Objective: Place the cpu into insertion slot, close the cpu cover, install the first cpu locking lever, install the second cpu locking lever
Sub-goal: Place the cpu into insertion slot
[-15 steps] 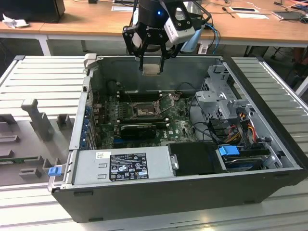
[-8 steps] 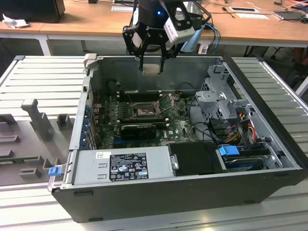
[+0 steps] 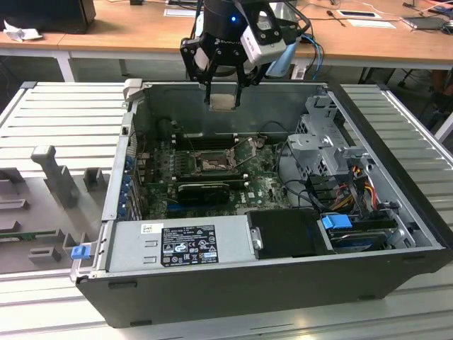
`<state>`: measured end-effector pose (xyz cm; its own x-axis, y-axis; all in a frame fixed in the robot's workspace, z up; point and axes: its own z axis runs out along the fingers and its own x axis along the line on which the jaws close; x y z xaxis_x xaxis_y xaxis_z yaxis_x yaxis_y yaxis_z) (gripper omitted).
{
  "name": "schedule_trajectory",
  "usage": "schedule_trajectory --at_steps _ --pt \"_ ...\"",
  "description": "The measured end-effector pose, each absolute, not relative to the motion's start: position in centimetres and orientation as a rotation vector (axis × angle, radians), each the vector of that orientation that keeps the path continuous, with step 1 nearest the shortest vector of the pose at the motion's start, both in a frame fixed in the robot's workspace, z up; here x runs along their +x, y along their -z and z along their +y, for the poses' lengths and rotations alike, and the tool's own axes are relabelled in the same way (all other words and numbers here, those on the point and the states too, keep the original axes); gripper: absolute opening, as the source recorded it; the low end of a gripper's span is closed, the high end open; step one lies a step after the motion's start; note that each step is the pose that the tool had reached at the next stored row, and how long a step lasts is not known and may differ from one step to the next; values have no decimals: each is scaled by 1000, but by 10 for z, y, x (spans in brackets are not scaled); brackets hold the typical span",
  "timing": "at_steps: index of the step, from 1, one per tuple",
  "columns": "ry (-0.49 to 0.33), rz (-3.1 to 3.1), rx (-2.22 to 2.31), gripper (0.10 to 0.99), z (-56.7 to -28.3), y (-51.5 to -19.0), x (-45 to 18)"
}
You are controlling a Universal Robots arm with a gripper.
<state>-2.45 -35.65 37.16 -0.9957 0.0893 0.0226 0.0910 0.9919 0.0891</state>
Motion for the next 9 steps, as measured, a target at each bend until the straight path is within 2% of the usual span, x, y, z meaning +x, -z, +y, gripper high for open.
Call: schedule_trajectory --at_steps 9 --pt "141 -3116 -154 529 -357 -372 -24"
